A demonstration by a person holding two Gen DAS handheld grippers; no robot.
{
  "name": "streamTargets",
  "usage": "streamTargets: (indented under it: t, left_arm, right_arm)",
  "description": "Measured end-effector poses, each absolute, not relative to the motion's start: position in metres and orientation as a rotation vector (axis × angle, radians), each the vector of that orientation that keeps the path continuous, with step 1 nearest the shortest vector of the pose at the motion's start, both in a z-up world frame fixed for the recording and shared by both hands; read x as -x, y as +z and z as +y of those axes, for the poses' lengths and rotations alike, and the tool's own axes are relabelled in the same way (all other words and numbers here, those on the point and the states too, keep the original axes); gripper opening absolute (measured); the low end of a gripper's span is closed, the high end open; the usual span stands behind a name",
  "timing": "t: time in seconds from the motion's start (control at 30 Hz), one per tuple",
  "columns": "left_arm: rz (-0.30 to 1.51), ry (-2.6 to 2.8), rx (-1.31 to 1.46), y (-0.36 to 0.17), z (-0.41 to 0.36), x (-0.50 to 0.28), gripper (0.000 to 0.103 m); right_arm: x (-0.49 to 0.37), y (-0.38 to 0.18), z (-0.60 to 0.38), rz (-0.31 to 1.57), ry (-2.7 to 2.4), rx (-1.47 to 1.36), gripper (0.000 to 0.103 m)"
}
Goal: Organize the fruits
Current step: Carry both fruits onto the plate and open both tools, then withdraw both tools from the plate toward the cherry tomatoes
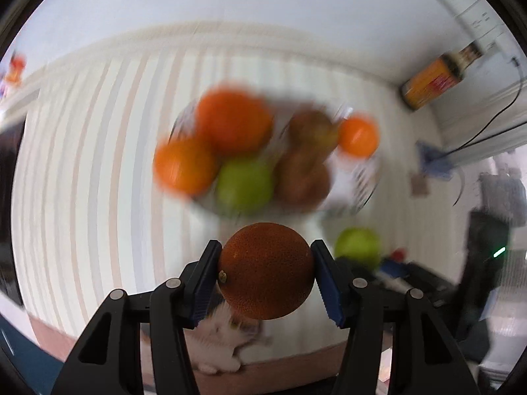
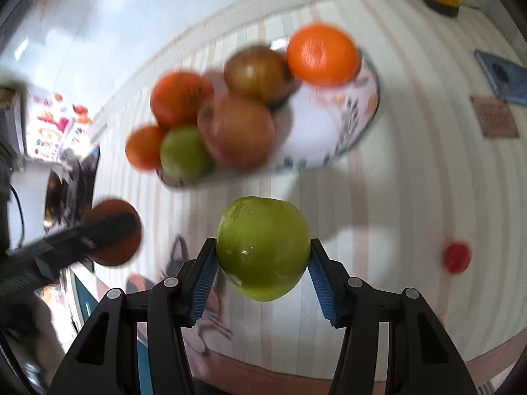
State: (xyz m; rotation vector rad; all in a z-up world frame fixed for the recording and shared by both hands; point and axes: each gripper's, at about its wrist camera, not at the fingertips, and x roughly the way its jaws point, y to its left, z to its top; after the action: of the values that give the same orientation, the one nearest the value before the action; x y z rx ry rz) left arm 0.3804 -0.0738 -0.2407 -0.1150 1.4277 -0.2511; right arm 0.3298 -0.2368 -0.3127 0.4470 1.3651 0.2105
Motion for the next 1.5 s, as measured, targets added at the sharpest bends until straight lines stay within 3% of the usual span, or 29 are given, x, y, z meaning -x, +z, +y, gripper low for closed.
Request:
streamTargets:
  t: [0.17,0.37,0.77,0.87,0.9,1.03,1.33,1.4,1.5]
  left_arm:
    - [1.406,-0.277,-0.002,-0.219,-0.099,-0.467,0.053]
    - [1.556,-0.269,-0.121,-0.266,-0.118,-0.513,0.053]
    - [1.610,-0.266,-0.246,-0.293,-0.140,-0.510,0.056]
    - [1.627,-0.274,-0.220,-0.293,-0.140,-0.509,0.066]
    - [1.629,-0.267,-0.218,-0.293,-0.140,-0.509,0.074]
    - [1.593,-0.259,-0.183,-0.283,-0.133,-0.505,0.076]
    - [1.446,-0.127,0.049,-0.242,-0.061,-0.476,0.076]
    - [1.449,-0.097,0.060,-0.243,-0.052,-0.483,0.082]
    - [1.424,-0.051,0.072,-0.240,-0.042,-0.495,0.083]
  right_arm:
    - [-0.375,-0.306,-0.262,1.325,0.168,-0.447,0.057]
    - [-0.408,-0.318,-0.267,1.345,0.149,-0.409,0.057]
    - [-0.415,-0.337,-0.260,1.397,0.164,-0.418,0.060]
    - [-0.414,-0.333,-0.259,1.389,0.167,-0.425,0.071]
    - [-0.414,-0.330,-0.258,1.384,0.166,-0.427,0.074]
    - [-0.415,-0.317,-0.258,1.366,0.166,-0.422,0.085]
    - [-0.418,-0.277,-0.269,1.287,0.172,-0.436,0.085]
    - [-0.437,-0.272,-0.267,1.283,0.206,-0.445,0.085]
    - [-0.476,-0.278,-0.260,1.311,0.252,-0.483,0.079]
